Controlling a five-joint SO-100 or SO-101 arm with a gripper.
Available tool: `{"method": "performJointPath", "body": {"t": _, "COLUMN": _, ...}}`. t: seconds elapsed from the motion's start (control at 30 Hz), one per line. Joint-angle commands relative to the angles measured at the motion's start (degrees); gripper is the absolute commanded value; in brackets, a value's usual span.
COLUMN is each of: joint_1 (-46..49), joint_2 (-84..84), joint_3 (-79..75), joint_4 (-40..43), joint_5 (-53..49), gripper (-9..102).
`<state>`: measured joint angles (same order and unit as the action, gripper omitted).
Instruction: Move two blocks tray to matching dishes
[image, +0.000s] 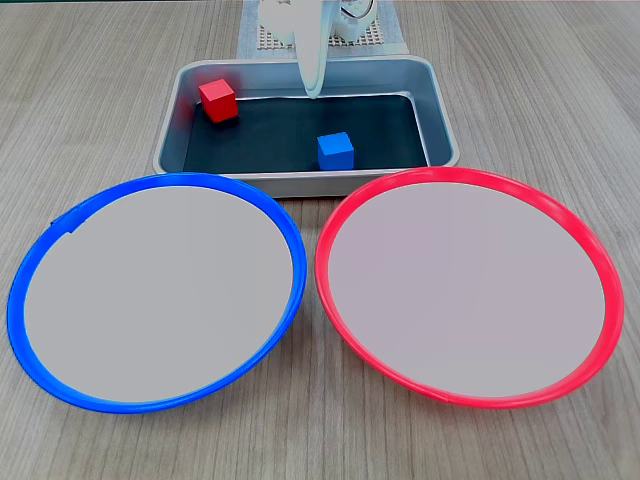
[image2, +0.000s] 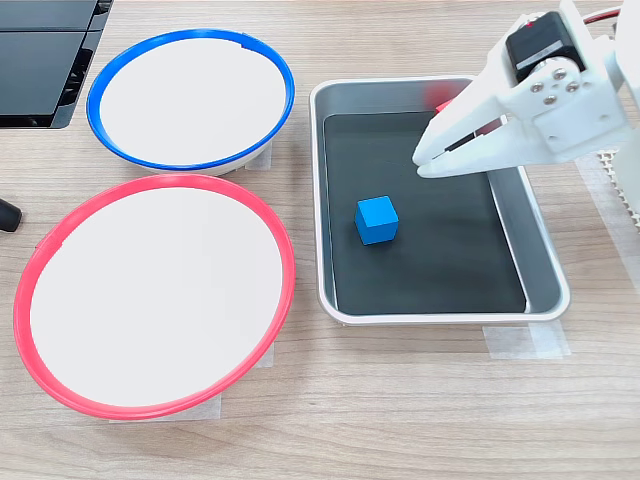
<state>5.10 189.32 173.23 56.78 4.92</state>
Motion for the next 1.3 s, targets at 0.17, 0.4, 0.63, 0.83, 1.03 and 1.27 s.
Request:
{"method": "performJointPath", "body": {"t": 0.17, "joint_1": -0.35, "joint_2": 1.32, "joint_3": 0.0, "joint_4": 0.26, "joint_5": -0.35, "gripper": 0}}
{"method": "performJointPath", "body": {"t": 0.4, "joint_1": -0.35, "joint_2": 1.32, "joint_3": 0.0, "joint_4": 0.26, "joint_5": -0.35, "gripper": 0}}
{"method": "performJointPath", "body": {"t": 0.63, "joint_1": -0.35, "joint_2": 1.32, "joint_3": 0.0, "joint_4": 0.26, "joint_5": -0.35, "gripper": 0}}
{"method": "performJointPath", "body": {"t": 0.83, "joint_1": -0.35, "joint_2": 1.32, "joint_3": 0.0, "joint_4": 0.26, "joint_5": -0.35, "gripper": 0}}
{"method": "performJointPath", "body": {"t": 1.03, "joint_1": -0.53, "joint_2": 1.32, "joint_3": 0.0, "joint_4": 0.26, "joint_5": -0.7, "gripper": 0}}
{"method": "performJointPath", "body": {"t": 1.27, "joint_1": -0.53, "joint_2": -5.71, "joint_3": -3.69, "joint_4": -9.58, "joint_5": -30.5, "gripper": 0}}
